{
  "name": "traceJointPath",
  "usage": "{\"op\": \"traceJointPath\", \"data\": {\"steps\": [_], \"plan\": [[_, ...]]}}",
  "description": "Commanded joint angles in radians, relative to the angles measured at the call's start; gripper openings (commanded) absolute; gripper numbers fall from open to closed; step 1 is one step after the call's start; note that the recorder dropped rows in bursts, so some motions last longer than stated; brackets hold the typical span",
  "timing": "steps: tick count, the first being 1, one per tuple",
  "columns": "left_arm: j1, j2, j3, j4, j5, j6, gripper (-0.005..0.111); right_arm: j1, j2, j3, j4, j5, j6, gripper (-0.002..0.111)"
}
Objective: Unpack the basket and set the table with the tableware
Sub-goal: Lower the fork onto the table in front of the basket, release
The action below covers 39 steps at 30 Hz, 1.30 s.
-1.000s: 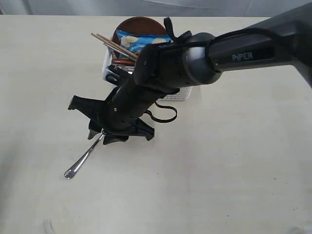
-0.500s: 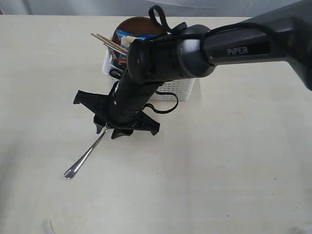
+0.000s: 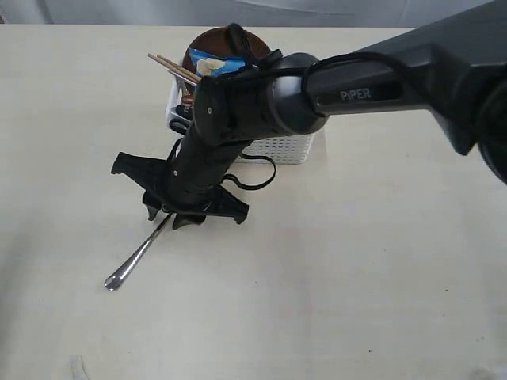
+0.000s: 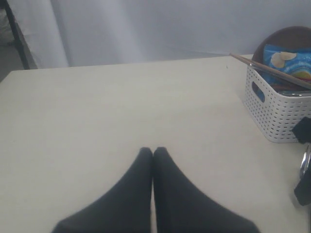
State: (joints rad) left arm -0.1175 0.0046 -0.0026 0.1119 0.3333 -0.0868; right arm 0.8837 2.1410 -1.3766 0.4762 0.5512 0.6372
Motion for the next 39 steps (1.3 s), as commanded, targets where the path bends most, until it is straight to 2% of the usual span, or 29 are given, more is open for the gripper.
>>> {"op": "traceJointPath", "data": {"steps": [1, 7, 13, 21, 26, 28, 39], "plan": [[0.004, -0.005, 0.003, -0.011, -0.007, 0.002, 0.000, 0.005, 0.030, -0.021, -0.008, 0.015, 0.004, 0.035], [0.004, -0.005, 0.003, -0.011, -0.007, 0.002, 0.000, 0.005, 0.038, -0.021, -0.014, 0.060, 0.004, 0.026], [0.004, -0.005, 0.003, -0.011, -0.007, 0.002, 0.000, -0.004, 0.038, -0.023, -0.019, 0.105, 0.003, 0.000], [0.004, -0.005, 0.003, -0.011, -0.007, 0.002, 0.000, -0.006, 0.016, -0.023, -0.089, 0.215, -0.014, 0.000], [0.004, -0.005, 0.003, -0.011, -0.007, 0.002, 0.000, -0.006, -0.049, -0.023, -0.297, 0.328, 0.031, 0.000], [0.004, -0.005, 0.003, -0.011, -0.007, 0.002, 0.000, -0.006, -0.055, -0.023, -0.319, 0.377, 0.031, 0.000], [0.004, -0.005, 0.003, -0.011, -0.007, 0.002, 0.000, 0.005, -0.053, -0.017, -0.314, 0.294, 0.054, 0.000]]}}
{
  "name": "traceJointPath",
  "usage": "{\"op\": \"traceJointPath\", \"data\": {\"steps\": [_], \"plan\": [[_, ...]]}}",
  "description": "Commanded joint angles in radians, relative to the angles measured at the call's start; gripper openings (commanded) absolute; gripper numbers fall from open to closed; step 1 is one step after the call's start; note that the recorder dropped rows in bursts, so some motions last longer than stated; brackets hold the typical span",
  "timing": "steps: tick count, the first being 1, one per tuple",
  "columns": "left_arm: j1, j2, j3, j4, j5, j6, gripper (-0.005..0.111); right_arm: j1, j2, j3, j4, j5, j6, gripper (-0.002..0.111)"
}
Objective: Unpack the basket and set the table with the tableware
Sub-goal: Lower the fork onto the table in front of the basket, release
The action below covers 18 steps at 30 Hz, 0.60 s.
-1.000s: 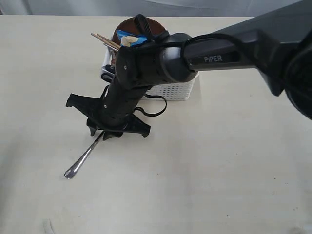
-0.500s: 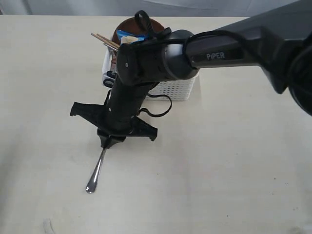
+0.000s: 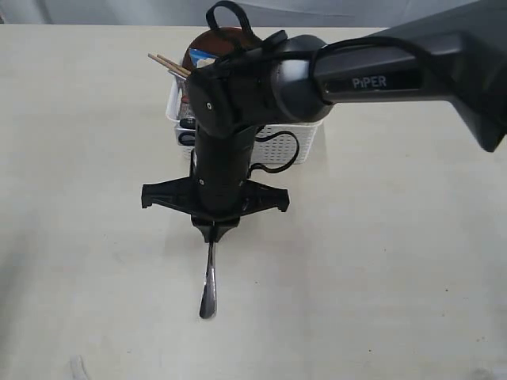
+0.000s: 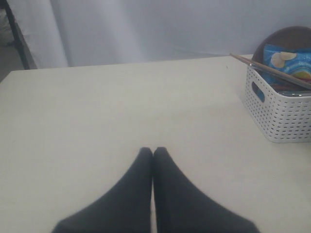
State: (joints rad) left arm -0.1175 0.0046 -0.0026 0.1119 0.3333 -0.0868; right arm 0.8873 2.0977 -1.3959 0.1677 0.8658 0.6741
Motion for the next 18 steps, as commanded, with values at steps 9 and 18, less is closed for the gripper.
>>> {"op": "traceJointPath", "data": {"steps": [9, 18], "plan": [[0.004, -0.005, 0.003, -0.011, -0.007, 0.002, 0.000, 0.002, -0.009, 0.002, 0.010, -0.024, 0.017, 0.039], [0.004, -0.005, 0.003, -0.011, -0.007, 0.002, 0.000, 0.002, -0.011, -0.068, 0.006, 0.059, -0.023, 0.046]]}}
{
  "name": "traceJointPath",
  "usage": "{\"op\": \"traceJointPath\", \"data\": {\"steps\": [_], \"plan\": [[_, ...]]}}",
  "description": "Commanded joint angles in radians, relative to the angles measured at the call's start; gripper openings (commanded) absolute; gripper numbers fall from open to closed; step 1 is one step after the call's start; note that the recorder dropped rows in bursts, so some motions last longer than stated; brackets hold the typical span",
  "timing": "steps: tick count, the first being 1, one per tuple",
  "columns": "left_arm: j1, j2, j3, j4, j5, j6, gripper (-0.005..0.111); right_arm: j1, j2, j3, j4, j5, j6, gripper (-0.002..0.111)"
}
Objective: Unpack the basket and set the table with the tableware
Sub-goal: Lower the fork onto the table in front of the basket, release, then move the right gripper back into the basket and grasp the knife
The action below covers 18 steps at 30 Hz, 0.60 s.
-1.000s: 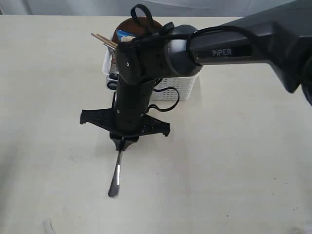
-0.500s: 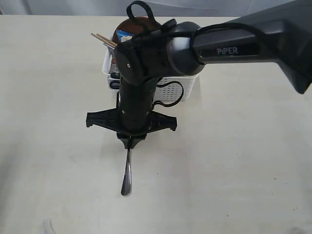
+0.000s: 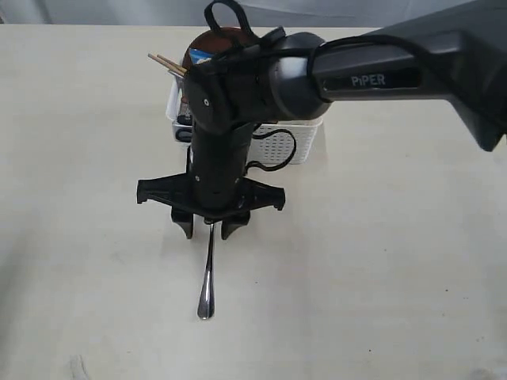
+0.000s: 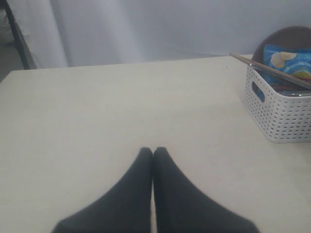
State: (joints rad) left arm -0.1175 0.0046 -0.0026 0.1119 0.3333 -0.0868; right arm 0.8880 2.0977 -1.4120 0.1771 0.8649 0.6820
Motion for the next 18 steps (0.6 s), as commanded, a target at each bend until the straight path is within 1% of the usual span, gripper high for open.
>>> {"op": "traceJointPath", "data": {"steps": [1, 9, 15, 18], "plan": [[0.004, -0.005, 0.003, -0.011, -0.007, 0.002, 0.000, 0.001, -0.011, -0.075, -0.007, 0.086, -0.043, 0.046], [0.004, -0.005, 0.003, -0.011, -0.007, 0.002, 0.000, 0.001, -0.011, -0.298, -0.080, 0.261, -0.071, 0.046], [0.004, -0.005, 0.003, -0.011, -0.007, 0.002, 0.000, -0.008, -0.011, -0.518, -0.262, 0.322, -0.039, 0.046], [0.004, -0.005, 0.003, -0.011, -0.007, 0.002, 0.000, -0.026, -0.011, -0.584, -0.353, 0.320, -0.036, 0.046]]}}
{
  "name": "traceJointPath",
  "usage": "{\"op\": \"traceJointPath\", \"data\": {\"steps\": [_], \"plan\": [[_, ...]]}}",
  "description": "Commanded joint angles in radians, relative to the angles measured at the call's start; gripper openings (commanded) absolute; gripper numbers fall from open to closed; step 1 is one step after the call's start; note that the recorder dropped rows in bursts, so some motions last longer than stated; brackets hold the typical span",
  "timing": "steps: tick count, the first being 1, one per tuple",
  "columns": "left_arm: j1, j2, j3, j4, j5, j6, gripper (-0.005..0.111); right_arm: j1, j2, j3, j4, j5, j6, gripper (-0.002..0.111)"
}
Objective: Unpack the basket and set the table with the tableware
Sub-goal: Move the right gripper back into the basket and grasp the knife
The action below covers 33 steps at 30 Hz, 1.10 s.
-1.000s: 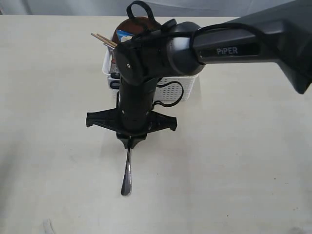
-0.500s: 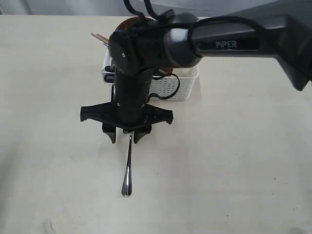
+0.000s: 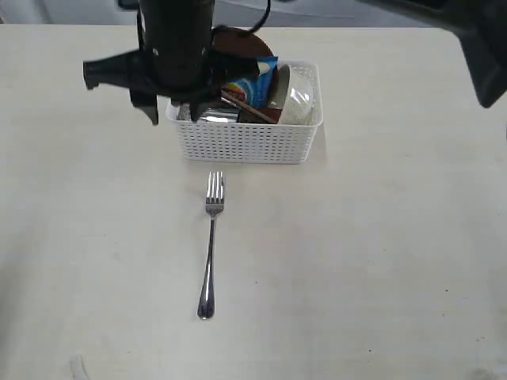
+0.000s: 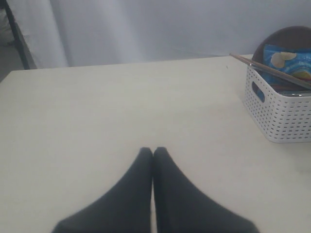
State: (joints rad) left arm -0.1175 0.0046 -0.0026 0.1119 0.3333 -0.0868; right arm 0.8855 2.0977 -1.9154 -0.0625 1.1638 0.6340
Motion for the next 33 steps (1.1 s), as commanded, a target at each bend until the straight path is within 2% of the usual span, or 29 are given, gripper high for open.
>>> {"op": "traceJointPath", "data": {"steps": [1, 7, 11, 16, 33], "plan": [[0.004, -0.005, 0.003, -0.011, -0.007, 0.002, 0.000, -0.034, -0.011, -0.093, -0.132, 0.019, 0.009, 0.046], [0.004, -0.005, 0.003, -0.011, -0.007, 0.002, 0.000, -0.091, 0.012, -0.104, -0.153, 0.020, -0.240, 0.046], [0.004, -0.005, 0.003, -0.011, -0.007, 0.002, 0.000, -0.116, 0.049, -0.106, -0.151, 0.013, -0.290, 0.046], [0.004, -0.005, 0.003, -0.011, -0.007, 0.002, 0.000, -0.116, 0.121, -0.106, -0.153, -0.029, -0.443, 0.046], [0.004, -0.005, 0.003, -0.011, -0.007, 0.002, 0.000, -0.116, 0.237, -0.106, -0.210, -0.121, -0.476, 0.046]]}}
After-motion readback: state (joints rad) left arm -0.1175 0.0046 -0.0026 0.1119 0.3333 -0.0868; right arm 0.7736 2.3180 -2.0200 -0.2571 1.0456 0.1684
